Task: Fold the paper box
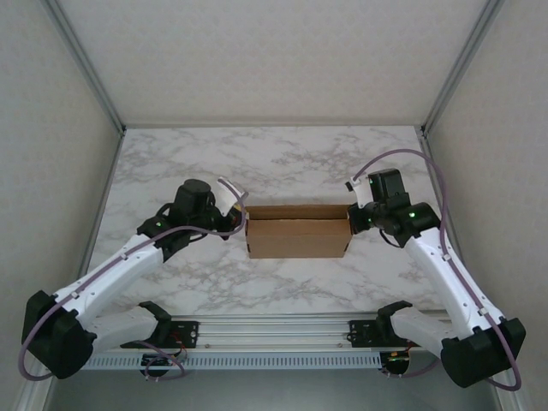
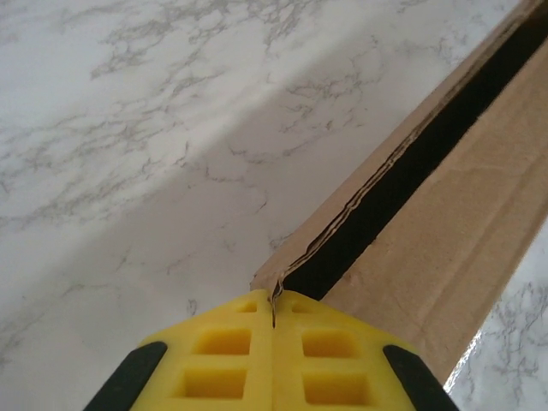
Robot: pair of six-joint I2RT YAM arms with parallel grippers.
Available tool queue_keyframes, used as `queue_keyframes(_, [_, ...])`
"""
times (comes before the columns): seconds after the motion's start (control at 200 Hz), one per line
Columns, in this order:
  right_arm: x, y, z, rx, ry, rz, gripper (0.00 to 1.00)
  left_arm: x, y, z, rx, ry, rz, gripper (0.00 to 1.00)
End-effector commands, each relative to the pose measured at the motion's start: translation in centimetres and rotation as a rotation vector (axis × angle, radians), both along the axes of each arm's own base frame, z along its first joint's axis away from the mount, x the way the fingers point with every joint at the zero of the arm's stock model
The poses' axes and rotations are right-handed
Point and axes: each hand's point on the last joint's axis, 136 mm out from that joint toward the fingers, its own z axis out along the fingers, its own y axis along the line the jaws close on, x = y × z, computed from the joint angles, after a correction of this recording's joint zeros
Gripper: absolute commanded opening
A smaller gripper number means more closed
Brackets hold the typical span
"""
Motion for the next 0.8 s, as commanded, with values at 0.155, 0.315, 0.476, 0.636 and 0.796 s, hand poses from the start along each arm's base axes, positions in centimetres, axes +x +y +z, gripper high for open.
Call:
queue_keyframes(0.155, [0.0,2.3,0.5,0.155,0.11,-0.141,0.0,0.4,-2.3,0.9,-0.107,0.115,0.057,0.0])
queue_keyframes(0.315, [0.2,1.7,0.5,0.177,0.154,-0.274,0.0,1.2,-2.7,0.0,-0.146,0.217,0.139,0.0])
queue_keyframes(0.476, [0.0,1.6,0.4,0.202,0.177,-0.324,0.0,1.7,-2.5,-0.9,-0.164,0.28,0.236,0.0])
queue_keyframes(0.636, [-0.2,1.3,0.4,0.216,0.182,-0.371,0.0,1.7,-2.2,-1.1,-0.202,0.323,0.309,0.0])
queue_keyframes(0.796, [-0.2,1.5,1.4,0.268,0.144,-0.379,0.0,2.0,-2.0,-1.0,-0.22,0.319,0.363,0.0])
